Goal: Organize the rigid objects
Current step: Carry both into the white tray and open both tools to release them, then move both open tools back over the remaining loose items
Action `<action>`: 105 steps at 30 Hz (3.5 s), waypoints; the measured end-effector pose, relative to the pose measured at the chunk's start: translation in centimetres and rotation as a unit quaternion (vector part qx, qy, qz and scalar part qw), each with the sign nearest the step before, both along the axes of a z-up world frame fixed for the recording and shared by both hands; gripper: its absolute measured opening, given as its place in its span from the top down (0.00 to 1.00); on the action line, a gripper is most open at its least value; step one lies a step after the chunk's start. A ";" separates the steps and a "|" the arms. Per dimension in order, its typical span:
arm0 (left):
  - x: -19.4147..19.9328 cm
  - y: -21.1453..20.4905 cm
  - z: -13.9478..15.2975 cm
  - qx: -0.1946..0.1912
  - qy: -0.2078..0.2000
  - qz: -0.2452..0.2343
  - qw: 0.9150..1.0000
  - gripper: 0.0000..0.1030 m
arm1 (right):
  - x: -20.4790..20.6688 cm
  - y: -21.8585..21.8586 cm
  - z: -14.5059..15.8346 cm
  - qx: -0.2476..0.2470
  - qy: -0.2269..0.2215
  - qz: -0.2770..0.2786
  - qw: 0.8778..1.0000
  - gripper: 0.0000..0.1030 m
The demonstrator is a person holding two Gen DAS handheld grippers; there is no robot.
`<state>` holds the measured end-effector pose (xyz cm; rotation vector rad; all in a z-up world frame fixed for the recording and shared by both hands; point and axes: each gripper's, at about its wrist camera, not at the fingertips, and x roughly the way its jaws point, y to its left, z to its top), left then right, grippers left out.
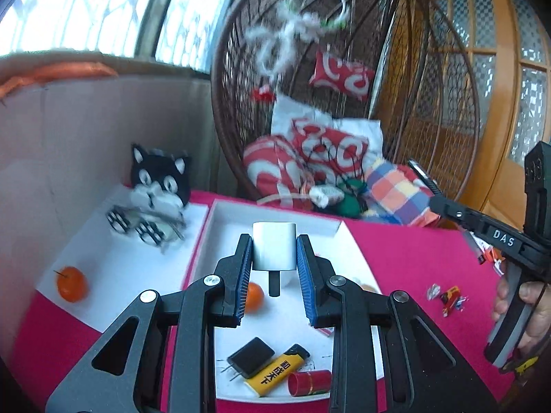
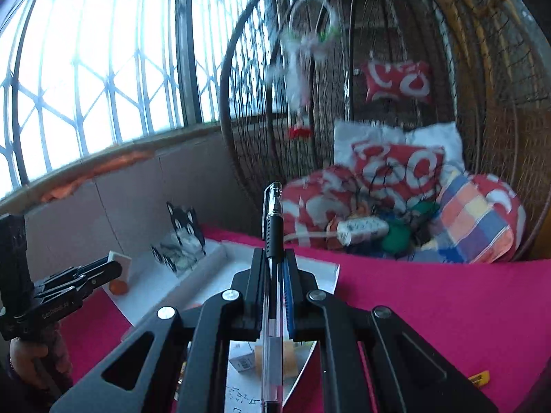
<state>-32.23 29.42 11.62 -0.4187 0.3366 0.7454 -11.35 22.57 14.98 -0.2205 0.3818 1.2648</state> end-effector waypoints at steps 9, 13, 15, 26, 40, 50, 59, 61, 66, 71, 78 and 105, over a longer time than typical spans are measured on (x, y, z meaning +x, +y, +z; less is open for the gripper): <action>3.2 2.6 -3.9 -0.053 0.032 -0.005 0.998 0.75 | 1.2 5.6 -5.1 -0.073 0.044 0.006 0.996 0.93; 3.8 3.2 -5.3 -0.074 0.048 -0.001 0.996 0.76 | 0.7 7.3 -6.8 -0.101 0.033 0.012 0.994 0.93; 3.9 3.4 -5.6 -0.079 0.050 0.001 0.996 0.75 | 0.4 7.8 -7.5 -0.112 0.030 0.014 0.993 0.93; 4.6 3.7 -6.1 -0.091 0.073 0.022 0.993 0.56 | 0.3 8.6 -9.2 -0.133 0.033 0.004 0.991 0.91; 2.7 2.3 -4.1 -0.044 0.056 0.083 0.994 0.00 | 0.6 6.2 -9.0 -0.102 0.043 -0.031 0.993 0.00; 2.5 -0.2 -1.4 -0.026 0.029 0.088 0.995 0.00 | 1.2 2.7 -7.2 -0.063 0.041 -0.059 0.995 0.00; 5.6 -3.0 0.4 -0.007 0.031 0.047 0.998 0.00 | 4.5 -2.2 -5.1 -0.020 0.057 -0.111 0.992 0.00; 6.5 -3.6 0.6 -0.006 0.033 0.033 0.999 0.00 | 5.3 -3.4 -4.7 -0.010 0.059 -0.122 0.991 0.00; 8.8 -5.2 1.1 0.007 0.046 0.008 0.999 0.00 | 7.4 -6.6 -3.9 0.015 0.069 -0.152 0.986 0.00; 11.0 -6.9 1.5 0.022 0.059 -0.015 0.998 0.00 | 9.1 -10.1 -2.5 0.052 0.087 -0.169 0.980 0.00; 15.1 -9.8 1.2 0.028 0.083 -0.076 0.993 0.00 | 10.9 -14.8 -0.6 0.100 0.083 -0.189 0.973 0.00; 33.1 -20.9 -8.5 0.047 0.253 -0.282 0.924 0.00 | 19.8 -24.5 -8.3 -0.069 0.065 -0.184 0.978 0.00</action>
